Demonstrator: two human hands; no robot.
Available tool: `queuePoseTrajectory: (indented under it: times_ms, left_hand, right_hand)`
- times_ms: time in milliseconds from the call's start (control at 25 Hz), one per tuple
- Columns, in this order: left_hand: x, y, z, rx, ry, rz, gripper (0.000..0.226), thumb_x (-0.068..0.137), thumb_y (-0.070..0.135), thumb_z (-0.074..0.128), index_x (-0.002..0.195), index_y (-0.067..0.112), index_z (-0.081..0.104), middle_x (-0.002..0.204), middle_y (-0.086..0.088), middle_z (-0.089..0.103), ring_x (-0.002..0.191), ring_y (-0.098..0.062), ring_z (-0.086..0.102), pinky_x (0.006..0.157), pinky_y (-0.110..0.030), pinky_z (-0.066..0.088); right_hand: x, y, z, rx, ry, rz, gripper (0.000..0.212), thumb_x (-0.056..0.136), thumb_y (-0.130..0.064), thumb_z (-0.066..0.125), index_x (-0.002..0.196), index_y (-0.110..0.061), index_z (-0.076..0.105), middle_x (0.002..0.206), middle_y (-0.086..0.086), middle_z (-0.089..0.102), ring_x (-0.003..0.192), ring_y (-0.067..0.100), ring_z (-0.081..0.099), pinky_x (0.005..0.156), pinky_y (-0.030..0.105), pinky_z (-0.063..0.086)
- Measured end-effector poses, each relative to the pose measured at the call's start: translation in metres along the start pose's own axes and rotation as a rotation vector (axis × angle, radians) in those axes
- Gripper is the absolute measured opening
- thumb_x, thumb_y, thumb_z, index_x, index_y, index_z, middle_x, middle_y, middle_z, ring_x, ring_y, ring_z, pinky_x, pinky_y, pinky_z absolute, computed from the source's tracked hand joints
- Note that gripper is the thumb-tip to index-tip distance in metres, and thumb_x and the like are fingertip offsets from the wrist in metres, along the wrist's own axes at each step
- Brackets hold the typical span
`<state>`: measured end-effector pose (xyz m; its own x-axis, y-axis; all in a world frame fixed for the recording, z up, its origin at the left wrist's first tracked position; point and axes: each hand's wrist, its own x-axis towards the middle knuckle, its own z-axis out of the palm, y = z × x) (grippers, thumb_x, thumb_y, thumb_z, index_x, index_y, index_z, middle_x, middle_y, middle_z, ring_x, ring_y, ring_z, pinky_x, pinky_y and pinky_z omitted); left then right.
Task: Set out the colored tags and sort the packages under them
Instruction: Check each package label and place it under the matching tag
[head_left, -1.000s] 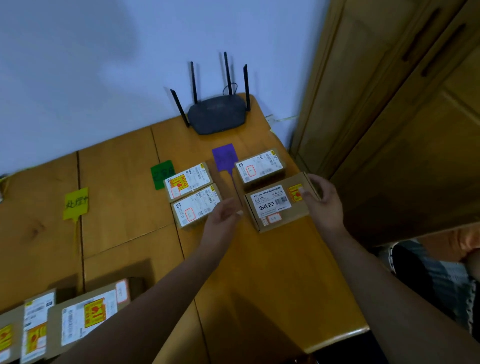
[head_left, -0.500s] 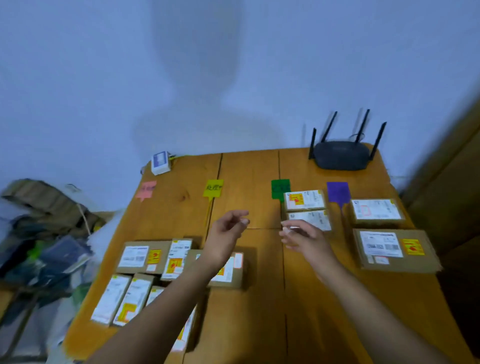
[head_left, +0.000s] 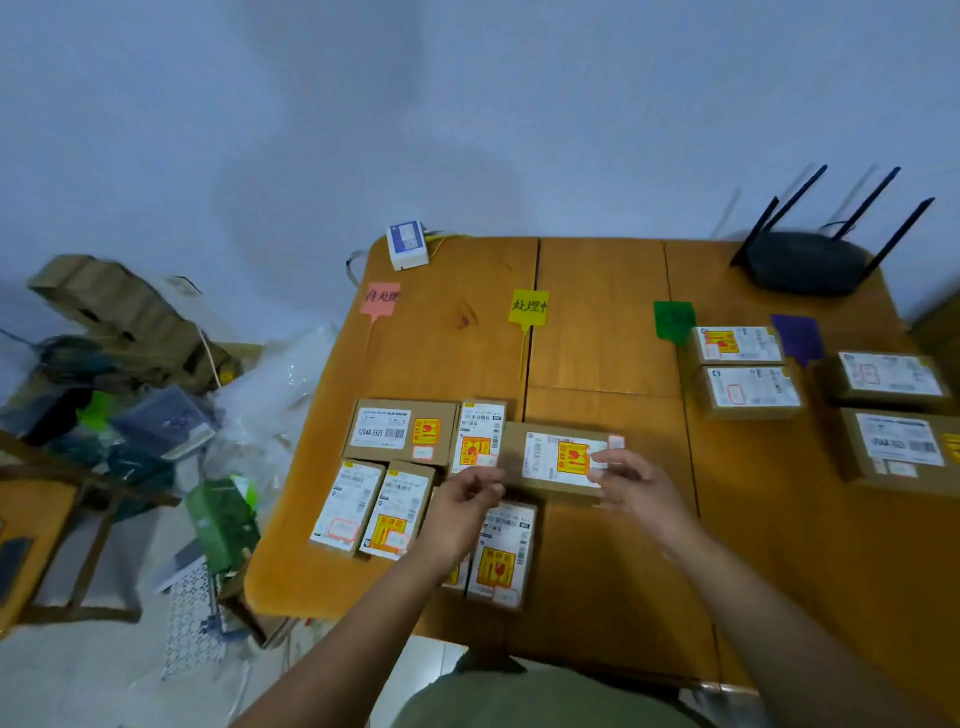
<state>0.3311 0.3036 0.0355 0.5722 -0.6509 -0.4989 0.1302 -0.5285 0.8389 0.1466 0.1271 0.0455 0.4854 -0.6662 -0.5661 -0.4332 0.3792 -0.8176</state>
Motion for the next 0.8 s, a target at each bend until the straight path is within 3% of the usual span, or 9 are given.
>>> queuePoseTrajectory:
  times_ms: [120, 280, 320, 440, 520, 640, 800]
  left_hand:
    - [0.005, -0.031, -0.020, 0.154, -0.080, -0.033, 0.013, 0.102, 0.021, 0.063, 0.108, 0.030, 0.070, 0.109, 0.005, 0.074, 0.088, 0.001, 0.074, 0.071, -0.020, 0.061]
    - [0.013, -0.049, -0.020, 0.449, -0.105, -0.004, 0.018, 0.100, 0.029, 0.063, 0.117, 0.034, 0.065, 0.117, 0.010, 0.072, 0.087, 0.007, 0.065, 0.062, -0.010, 0.053]
    - [0.014, -0.050, -0.017, 0.517, -0.101, 0.009, 0.028, 0.098, 0.030, 0.064, 0.126, 0.031, 0.064, 0.122, 0.008, 0.070, 0.092, 0.003, 0.064, 0.067, -0.011, 0.053]
    - [0.018, -0.058, -0.002, 0.648, -0.102, 0.024, 0.056, 0.096, 0.029, 0.064, 0.150, 0.024, 0.049, 0.141, -0.002, 0.056, 0.125, -0.018, 0.058, 0.098, -0.033, 0.055]
    - [0.018, -0.062, 0.008, 0.668, -0.102, 0.002, 0.067, 0.096, 0.027, 0.064, 0.157, 0.024, 0.038, 0.149, -0.007, 0.046, 0.139, -0.025, 0.047, 0.111, -0.041, 0.050]
    - [0.014, -0.067, 0.024, 0.772, -0.067, -0.025, 0.082, 0.094, 0.032, 0.067, 0.162, 0.020, 0.022, 0.154, -0.010, 0.035, 0.144, -0.027, 0.037, 0.115, -0.043, 0.045]
    - [0.011, -0.075, 0.040, 0.959, -0.024, -0.034, 0.118, 0.086, 0.057, 0.072, 0.166, 0.011, -0.002, 0.159, -0.013, 0.022, 0.148, -0.030, 0.027, 0.121, -0.041, 0.036]
  right_hand:
    - [-0.001, 0.013, 0.024, -0.052, 0.045, 0.037, 0.029, 0.098, 0.000, 0.067, 0.125, -0.011, 0.068, 0.130, 0.021, 0.068, 0.101, 0.023, 0.067, 0.091, 0.043, 0.058]
    - [0.007, 0.022, 0.040, -0.223, 0.115, 0.005, 0.044, 0.091, -0.005, 0.078, 0.131, -0.018, 0.066, 0.126, 0.008, 0.068, 0.116, 0.027, 0.066, 0.087, 0.034, 0.057]
    - [0.012, 0.021, 0.042, -0.285, 0.132, -0.021, 0.050, 0.088, -0.005, 0.080, 0.133, -0.018, 0.065, 0.127, 0.007, 0.067, 0.117, 0.026, 0.065, 0.087, 0.034, 0.056]
    - [0.034, 0.018, 0.043, -0.547, 0.186, -0.177, 0.066, 0.080, -0.009, 0.086, 0.140, -0.020, 0.060, 0.137, 0.009, 0.062, 0.120, 0.023, 0.057, 0.088, 0.028, 0.052]
    - [0.049, 0.017, 0.039, -0.791, 0.180, -0.219, 0.085, 0.078, -0.019, 0.088, 0.153, -0.024, 0.048, 0.155, 0.009, 0.050, 0.144, 0.033, 0.041, 0.111, 0.042, 0.043]
    - [0.064, 0.022, 0.032, -1.040, 0.107, -0.214, 0.108, 0.081, -0.038, 0.085, 0.166, -0.032, 0.019, 0.175, 0.001, 0.020, 0.162, 0.035, 0.006, 0.126, 0.057, 0.017]
    - [0.066, 0.037, 0.020, -1.074, 0.068, -0.187, 0.111, 0.084, -0.045, 0.080, 0.167, -0.036, 0.007, 0.176, -0.003, 0.017, 0.162, 0.032, 0.005, 0.127, 0.055, 0.015]
